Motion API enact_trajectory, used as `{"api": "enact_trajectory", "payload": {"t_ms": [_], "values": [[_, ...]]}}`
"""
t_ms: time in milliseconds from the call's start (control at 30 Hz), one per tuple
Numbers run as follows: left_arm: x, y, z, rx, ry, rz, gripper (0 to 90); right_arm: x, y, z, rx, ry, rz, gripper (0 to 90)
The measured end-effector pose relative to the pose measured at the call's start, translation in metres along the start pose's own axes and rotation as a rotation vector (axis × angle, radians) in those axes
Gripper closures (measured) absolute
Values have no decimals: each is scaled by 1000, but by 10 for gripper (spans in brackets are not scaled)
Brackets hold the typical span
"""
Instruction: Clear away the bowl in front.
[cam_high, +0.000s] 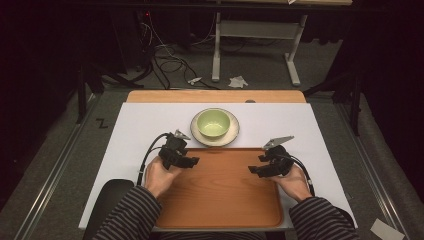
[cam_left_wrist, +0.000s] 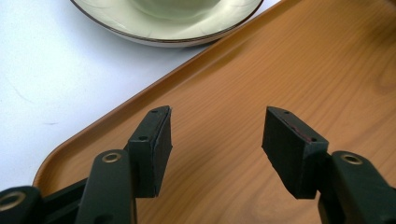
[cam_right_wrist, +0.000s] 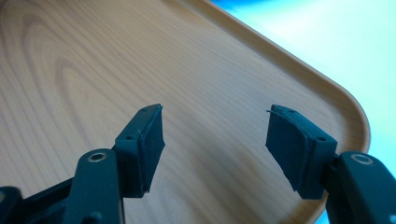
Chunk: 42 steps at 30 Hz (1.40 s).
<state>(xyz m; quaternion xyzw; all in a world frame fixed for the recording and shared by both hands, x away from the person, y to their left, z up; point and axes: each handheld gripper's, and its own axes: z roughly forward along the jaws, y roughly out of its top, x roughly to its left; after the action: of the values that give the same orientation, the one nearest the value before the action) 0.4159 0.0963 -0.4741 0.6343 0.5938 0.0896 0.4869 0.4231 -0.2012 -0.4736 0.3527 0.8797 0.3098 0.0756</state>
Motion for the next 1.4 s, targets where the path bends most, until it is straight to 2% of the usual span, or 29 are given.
{"api": "enact_trajectory", "payload": {"t_ms": [67,267,1033,1400], "values": [[2,0,1,17,-7,-19,421,2,0,0,5,6,-5,386],[3,1,1,16,-3,-21,421,1,0,2,7,6,-7,387],[1,-1,2,31,-1,-16,417,1,0,3,14,10,-10,389],[-3,-1,-1,39,-20,-11,415,1,0,3,14,11,-8,389]]}}
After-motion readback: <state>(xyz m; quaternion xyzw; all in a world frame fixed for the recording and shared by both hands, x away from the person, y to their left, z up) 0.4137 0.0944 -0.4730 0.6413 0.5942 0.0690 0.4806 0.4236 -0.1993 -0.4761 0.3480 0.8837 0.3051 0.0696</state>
